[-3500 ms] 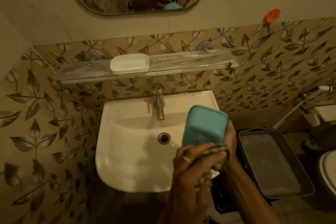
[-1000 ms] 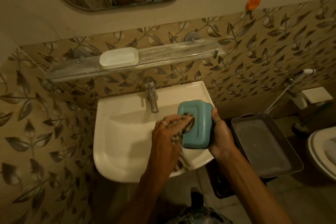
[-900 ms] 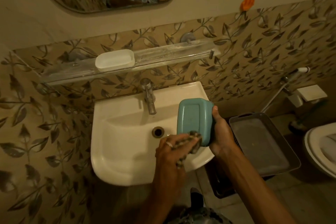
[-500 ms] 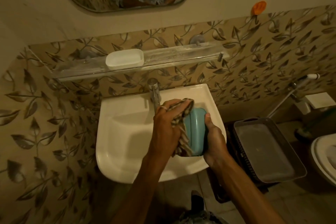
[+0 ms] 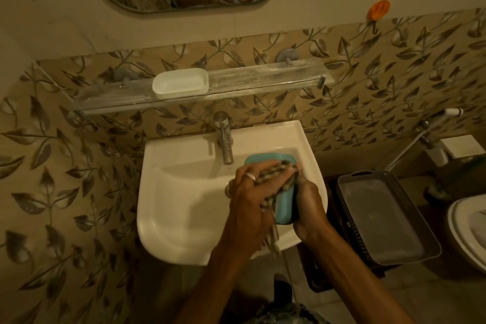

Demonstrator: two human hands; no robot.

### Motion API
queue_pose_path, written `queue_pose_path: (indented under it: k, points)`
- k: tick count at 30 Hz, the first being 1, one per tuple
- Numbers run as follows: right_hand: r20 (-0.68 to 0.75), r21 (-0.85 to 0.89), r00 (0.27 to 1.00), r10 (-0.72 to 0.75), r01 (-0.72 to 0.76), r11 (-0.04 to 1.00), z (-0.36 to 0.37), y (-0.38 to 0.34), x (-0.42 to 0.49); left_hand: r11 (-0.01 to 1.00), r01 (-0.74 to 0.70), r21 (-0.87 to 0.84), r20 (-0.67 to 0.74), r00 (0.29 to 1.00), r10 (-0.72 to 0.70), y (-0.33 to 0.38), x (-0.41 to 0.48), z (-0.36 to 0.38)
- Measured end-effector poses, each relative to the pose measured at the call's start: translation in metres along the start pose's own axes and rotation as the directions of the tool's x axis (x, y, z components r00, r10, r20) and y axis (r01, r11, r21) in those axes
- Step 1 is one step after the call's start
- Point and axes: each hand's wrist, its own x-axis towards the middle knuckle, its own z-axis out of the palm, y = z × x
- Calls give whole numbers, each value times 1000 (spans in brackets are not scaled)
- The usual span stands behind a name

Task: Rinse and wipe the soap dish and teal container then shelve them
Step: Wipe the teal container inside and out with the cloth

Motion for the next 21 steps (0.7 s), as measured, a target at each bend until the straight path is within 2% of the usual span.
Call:
queue_pose_path:
  k: [3,5,7,8,10,12,13,14,15,16,18,21]
  points:
    - [0,-80,999,-44,44,996,1,5,-4,980,109,-165,39,994,-104,-20,27,-13]
    - [17,-151,993,-118,119,981,0,4,-5,913,272,-304,-12,957,-290,-43,32,-20]
    - [32,-228,964,-264,264,937,-2,1,-7,740,452,-497,-50,837,-544,-61,27,-26]
    - [71,-310,925,-374,377,873,-3,-1,-7,625,507,-594,-25,765,-644,-68,20,-29]
    - [221,-499,784,-580,602,624,-5,-4,-8,418,577,-701,65,636,-769,-77,6,-35]
    - [397,-659,608,-688,710,247,-7,-6,-10,267,621,-737,182,563,-806,-78,-4,-38]
    - [502,-697,533,-681,716,46,-7,-4,-10,197,631,-750,249,546,-800,-76,-8,-38]
    - [599,-699,490,-634,706,-115,-5,-2,-10,148,635,-758,308,549,-777,-71,-11,-37]
    - [675,-677,473,-567,702,-220,-3,0,-11,131,638,-759,348,567,-747,-66,-14,-37]
    - [731,-647,467,-498,706,-287,0,3,-11,153,648,-746,372,596,-711,-62,-15,-35]
    - [800,-580,438,-409,737,-347,5,8,-12,242,674,-698,400,647,-649,-55,-19,-32]
    - [865,-481,350,-359,783,-396,5,9,-11,279,702,-655,390,631,-670,-55,-22,-30]
